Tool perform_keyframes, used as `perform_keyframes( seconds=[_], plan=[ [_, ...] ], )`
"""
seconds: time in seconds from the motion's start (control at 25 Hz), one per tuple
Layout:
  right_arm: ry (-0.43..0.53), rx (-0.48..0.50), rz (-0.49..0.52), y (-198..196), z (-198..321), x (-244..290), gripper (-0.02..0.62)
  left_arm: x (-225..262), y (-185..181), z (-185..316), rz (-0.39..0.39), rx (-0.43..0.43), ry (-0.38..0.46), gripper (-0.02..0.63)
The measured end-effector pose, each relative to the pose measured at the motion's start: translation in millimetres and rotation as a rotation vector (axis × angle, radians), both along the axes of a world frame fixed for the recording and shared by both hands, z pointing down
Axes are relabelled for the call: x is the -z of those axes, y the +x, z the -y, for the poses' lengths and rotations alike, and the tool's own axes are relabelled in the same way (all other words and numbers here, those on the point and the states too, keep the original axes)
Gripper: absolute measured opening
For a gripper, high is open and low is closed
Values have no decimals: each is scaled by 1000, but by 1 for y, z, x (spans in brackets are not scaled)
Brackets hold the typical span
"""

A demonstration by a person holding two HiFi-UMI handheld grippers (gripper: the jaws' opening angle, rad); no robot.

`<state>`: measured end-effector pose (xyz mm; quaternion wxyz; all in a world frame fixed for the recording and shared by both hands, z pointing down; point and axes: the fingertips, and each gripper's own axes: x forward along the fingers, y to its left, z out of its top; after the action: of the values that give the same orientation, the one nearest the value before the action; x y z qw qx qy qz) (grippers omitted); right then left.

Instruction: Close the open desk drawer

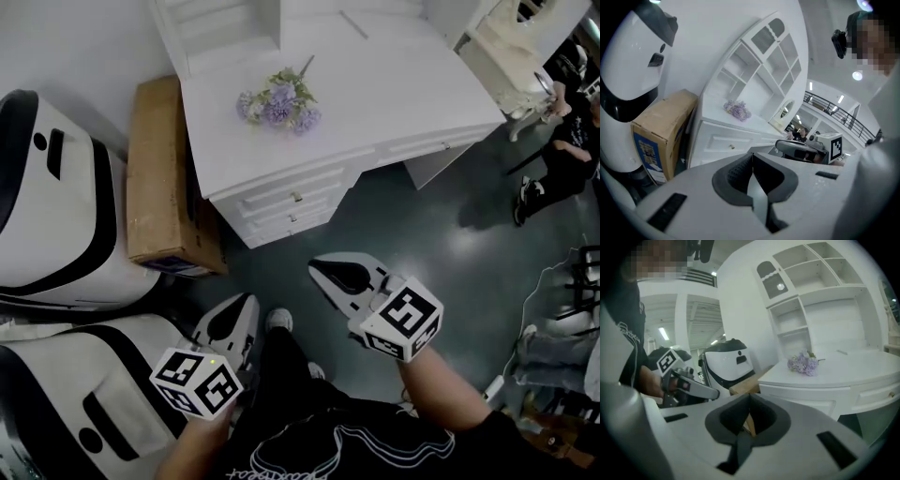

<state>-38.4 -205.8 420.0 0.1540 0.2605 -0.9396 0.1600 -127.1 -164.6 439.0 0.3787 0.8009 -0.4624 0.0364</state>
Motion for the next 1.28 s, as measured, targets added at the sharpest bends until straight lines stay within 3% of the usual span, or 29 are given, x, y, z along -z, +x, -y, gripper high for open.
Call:
perform_keyframes(
  seconds=[0.12,0.36,0.52,0.64,0.88,1.28],
  plan=[
    [8,47,86,3,-26,44,6,43,14,-10,-28,-38,87,6],
    [52,74,193,19,-78,120,6,124,32,-52,14,-83,222,6],
    [121,44,254,31,-102,161,6,169,46,-79,79,-126,329,6],
    [130,33,312,37,-116,187,6,195,53,-94,75,-153,395,6],
    [220,29,325,44,-137,225,6,226,57,-109,59,-148,452,6],
    [222,25,341,47,-152,233,5,241,65,-122,68,-165,490,5]
  ],
)
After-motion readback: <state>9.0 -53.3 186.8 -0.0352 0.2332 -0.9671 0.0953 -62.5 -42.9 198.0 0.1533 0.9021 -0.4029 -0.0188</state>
